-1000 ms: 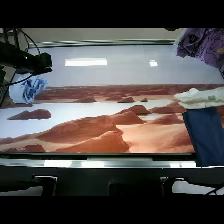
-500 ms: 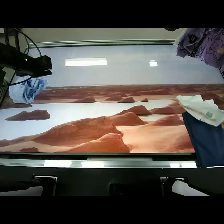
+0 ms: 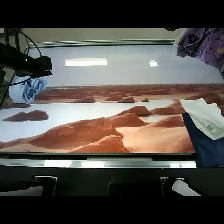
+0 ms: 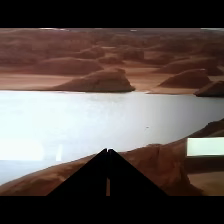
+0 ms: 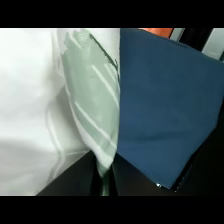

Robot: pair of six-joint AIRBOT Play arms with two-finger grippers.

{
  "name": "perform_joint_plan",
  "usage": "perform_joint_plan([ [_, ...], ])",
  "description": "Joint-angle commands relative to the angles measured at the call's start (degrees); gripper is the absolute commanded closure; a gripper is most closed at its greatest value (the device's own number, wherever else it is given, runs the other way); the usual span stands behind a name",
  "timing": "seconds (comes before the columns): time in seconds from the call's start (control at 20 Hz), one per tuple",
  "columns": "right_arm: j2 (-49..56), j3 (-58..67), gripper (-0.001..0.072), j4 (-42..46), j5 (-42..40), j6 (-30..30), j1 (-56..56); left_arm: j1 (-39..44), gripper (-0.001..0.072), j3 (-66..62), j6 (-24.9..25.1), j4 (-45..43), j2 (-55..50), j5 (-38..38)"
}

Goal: Fold the clothes and pants, and hang the long-sleeved shirts on hangers.

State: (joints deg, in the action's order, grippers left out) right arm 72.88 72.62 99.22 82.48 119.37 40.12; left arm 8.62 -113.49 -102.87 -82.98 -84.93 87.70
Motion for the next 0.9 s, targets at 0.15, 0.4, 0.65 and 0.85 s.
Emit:
perform_joint_plan([
  [0.15,-0.22,-6.69,0.0680,2.93,0.13,-0.42,0.37,0.04,0.0691,-0.02,0.00,0.00,0.00,-0.04],
  [0.4,-0.28,-10.08,0.0680,7.89,1.53,1.14,0.37,0.04,0.0690,-0.02,0.00,0.00,0.00,-0.04],
  [0.65,-0.28,-10.14,0.0680,11.98,2.91,2.08,0.37,0.04,0.0691,-0.02,0.00,0.00,0.00,-0.04],
  [0.85,-0.28,-10.14,0.0680,14.01,4.61,2.14,0.37,0.04,0.0691,-0.02,0.00,0.00,0.00,-0.04],
])
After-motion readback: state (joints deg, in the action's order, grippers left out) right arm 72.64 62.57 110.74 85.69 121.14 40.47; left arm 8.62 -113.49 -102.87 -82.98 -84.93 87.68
